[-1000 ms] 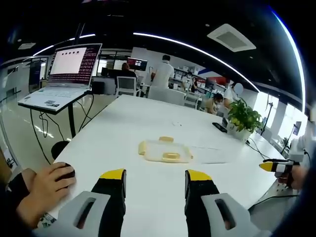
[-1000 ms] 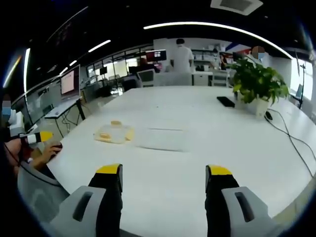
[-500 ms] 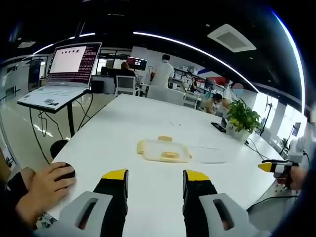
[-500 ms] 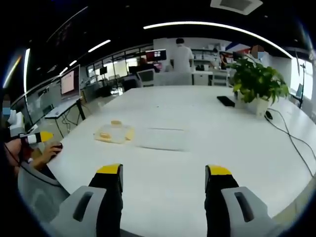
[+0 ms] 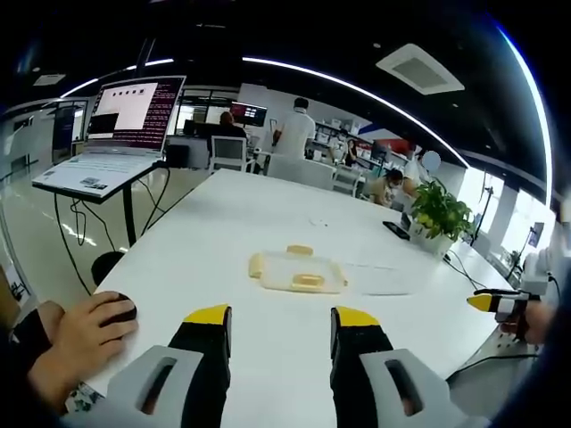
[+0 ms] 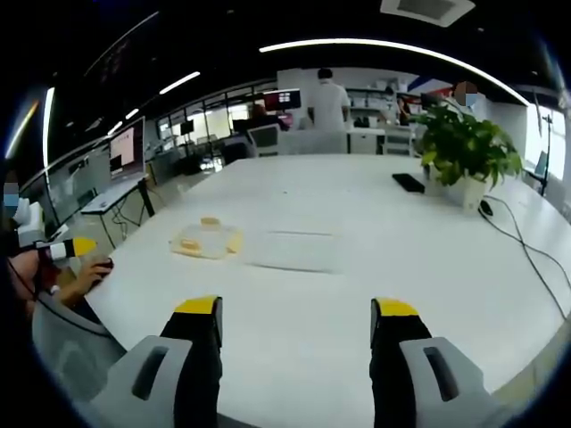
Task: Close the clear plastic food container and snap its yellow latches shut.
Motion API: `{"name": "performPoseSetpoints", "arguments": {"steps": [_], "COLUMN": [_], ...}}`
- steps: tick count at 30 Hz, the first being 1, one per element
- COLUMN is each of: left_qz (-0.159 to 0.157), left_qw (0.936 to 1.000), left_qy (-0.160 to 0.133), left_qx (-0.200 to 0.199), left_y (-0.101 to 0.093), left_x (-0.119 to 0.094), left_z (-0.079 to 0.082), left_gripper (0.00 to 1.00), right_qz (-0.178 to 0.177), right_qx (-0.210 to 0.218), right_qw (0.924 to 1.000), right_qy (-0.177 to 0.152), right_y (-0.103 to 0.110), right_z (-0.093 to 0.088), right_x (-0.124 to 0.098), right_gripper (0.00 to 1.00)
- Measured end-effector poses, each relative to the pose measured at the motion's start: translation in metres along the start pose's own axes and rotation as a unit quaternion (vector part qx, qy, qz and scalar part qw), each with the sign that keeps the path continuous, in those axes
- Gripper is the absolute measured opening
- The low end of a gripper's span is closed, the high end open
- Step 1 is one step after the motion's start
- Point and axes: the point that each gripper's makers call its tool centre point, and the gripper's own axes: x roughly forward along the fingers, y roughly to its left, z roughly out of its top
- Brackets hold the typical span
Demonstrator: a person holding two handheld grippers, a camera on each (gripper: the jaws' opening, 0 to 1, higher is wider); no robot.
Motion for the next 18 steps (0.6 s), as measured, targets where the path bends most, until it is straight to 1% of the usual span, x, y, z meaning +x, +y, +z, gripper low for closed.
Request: {"name": "performPoseSetpoints", "arguments": {"steps": [11,12,16,18], "left_qz": [-0.001,-0.002,0.010,0.007], "left_qw": [1.0000,1.0000,0.9989,0.9985], "left_qy": [-0.003,-0.001,0.003,0.003], "left_qx": [0.001,-0.003,-0.045,-0.054], "left_y": [0.000,0.001,0.011,0.012], "left_x": [-0.001,0.000,0.000,-0.001], "left_z": [0.001,0.001,0.001,0.001], "left_gripper": [0.38,0.39,0.41,0.41], "right_qz": [0.000,0.000,0.002,0.003], "right_qx": [-0.001,0.000,0.004,0.003], "right_qw": [1.0000,1.0000,0.9999,0.9998], "right_qy": [0.002,0.003,0.012,0.017], "right_y": [0.000,0.000,0.001,0.002], "right_z": [-0.001,-0.001,-0.001,-0.003], "right_x": [-0.001,0.000,0.004,0.004], "right_gripper": [0.65,0.65,0.66,0.66]}}
